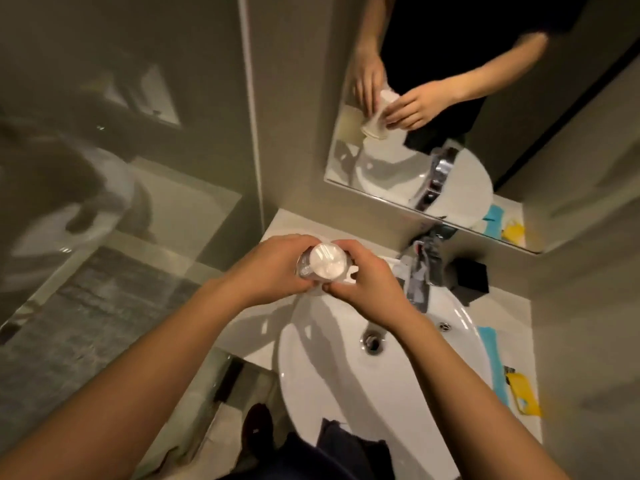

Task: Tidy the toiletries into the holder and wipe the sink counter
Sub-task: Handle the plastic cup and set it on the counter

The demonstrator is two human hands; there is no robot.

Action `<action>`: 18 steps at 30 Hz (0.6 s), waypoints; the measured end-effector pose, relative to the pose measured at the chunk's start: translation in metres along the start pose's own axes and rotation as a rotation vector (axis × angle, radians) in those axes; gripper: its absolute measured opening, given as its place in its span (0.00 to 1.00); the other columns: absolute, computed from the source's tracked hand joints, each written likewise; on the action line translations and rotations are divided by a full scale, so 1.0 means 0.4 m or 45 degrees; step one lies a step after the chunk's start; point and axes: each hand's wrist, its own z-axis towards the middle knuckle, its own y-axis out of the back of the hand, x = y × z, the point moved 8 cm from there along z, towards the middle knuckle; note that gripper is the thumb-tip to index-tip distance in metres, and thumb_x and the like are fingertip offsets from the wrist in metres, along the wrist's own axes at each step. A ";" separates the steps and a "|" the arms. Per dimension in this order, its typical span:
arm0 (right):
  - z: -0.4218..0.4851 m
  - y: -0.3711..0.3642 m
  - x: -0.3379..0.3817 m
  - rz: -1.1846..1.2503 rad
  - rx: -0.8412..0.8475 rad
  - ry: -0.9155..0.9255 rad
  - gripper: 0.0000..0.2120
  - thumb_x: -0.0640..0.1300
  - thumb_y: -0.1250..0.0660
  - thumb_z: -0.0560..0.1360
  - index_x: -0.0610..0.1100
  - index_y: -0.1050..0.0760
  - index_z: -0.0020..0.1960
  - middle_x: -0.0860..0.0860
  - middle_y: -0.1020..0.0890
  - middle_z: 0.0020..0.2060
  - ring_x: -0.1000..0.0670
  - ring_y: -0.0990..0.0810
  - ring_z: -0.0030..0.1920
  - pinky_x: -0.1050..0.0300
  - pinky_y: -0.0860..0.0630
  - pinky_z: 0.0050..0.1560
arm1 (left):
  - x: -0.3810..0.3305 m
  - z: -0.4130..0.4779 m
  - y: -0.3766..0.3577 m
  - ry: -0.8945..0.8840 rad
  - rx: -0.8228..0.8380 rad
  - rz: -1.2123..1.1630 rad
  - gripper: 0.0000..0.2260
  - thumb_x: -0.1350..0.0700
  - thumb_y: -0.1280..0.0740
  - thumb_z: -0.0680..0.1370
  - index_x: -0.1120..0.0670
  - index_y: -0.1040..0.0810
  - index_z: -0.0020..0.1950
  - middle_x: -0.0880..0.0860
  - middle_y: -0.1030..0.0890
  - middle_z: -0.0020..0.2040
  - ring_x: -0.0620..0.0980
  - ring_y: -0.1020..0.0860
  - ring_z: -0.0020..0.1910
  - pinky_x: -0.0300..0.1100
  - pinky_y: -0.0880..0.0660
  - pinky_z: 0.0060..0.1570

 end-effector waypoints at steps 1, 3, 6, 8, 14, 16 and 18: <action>-0.018 0.059 -0.008 -0.007 -0.052 -0.007 0.28 0.43 0.21 0.67 0.49 0.25 0.66 0.56 0.18 0.58 0.55 0.21 0.56 0.57 0.24 0.55 | -0.058 0.028 -0.001 -0.066 0.010 0.017 0.24 0.42 0.26 0.68 0.41 0.24 0.63 0.42 0.18 0.56 0.45 0.20 0.53 0.50 0.22 0.54; -0.064 0.174 -0.031 -0.021 -0.136 -0.039 0.28 0.43 0.21 0.67 0.50 0.24 0.65 0.57 0.18 0.57 0.56 0.21 0.56 0.59 0.24 0.55 | -0.173 0.082 -0.014 -0.179 0.043 0.049 0.23 0.44 0.26 0.68 0.42 0.23 0.63 0.42 0.18 0.55 0.45 0.21 0.52 0.49 0.22 0.53; -0.141 0.328 -0.084 -0.005 -0.259 -0.110 0.28 0.43 0.20 0.67 0.53 0.24 0.64 0.62 0.19 0.55 0.61 0.21 0.55 0.65 0.24 0.53 | -0.330 0.153 -0.054 -0.327 0.077 0.070 0.24 0.46 0.24 0.69 0.44 0.23 0.64 0.42 0.17 0.55 0.43 0.21 0.52 0.46 0.23 0.53; -0.192 0.412 -0.130 0.008 -0.342 -0.161 0.28 0.44 0.20 0.66 0.54 0.24 0.63 0.63 0.18 0.54 0.61 0.20 0.54 0.66 0.23 0.52 | -0.422 0.192 -0.097 -0.419 0.110 0.068 0.25 0.45 0.24 0.69 0.45 0.23 0.65 0.42 0.17 0.57 0.43 0.21 0.53 0.46 0.23 0.54; -0.334 0.579 -0.276 0.062 -0.520 -0.306 0.26 0.40 0.20 0.67 0.52 0.23 0.62 0.62 0.17 0.53 0.63 0.20 0.52 0.75 0.29 0.48 | -0.628 0.288 -0.267 -0.605 0.241 0.040 0.27 0.44 0.24 0.69 0.45 0.24 0.67 0.43 0.18 0.59 0.44 0.21 0.56 0.47 0.23 0.56; -0.367 0.614 -0.327 0.066 -0.562 -0.352 0.26 0.41 0.20 0.67 0.53 0.23 0.62 0.62 0.17 0.53 0.62 0.20 0.53 0.74 0.28 0.49 | -0.673 0.319 -0.325 -0.631 0.284 0.027 0.27 0.44 0.25 0.69 0.45 0.25 0.67 0.42 0.18 0.60 0.43 0.21 0.56 0.47 0.22 0.57; -0.392 0.645 -0.380 0.076 -0.596 -0.408 0.26 0.42 0.20 0.68 0.54 0.23 0.62 0.63 0.17 0.53 0.62 0.20 0.54 0.71 0.27 0.50 | -0.711 0.351 -0.381 -0.648 0.316 0.026 0.27 0.43 0.25 0.69 0.45 0.25 0.67 0.43 0.19 0.60 0.44 0.21 0.57 0.48 0.22 0.57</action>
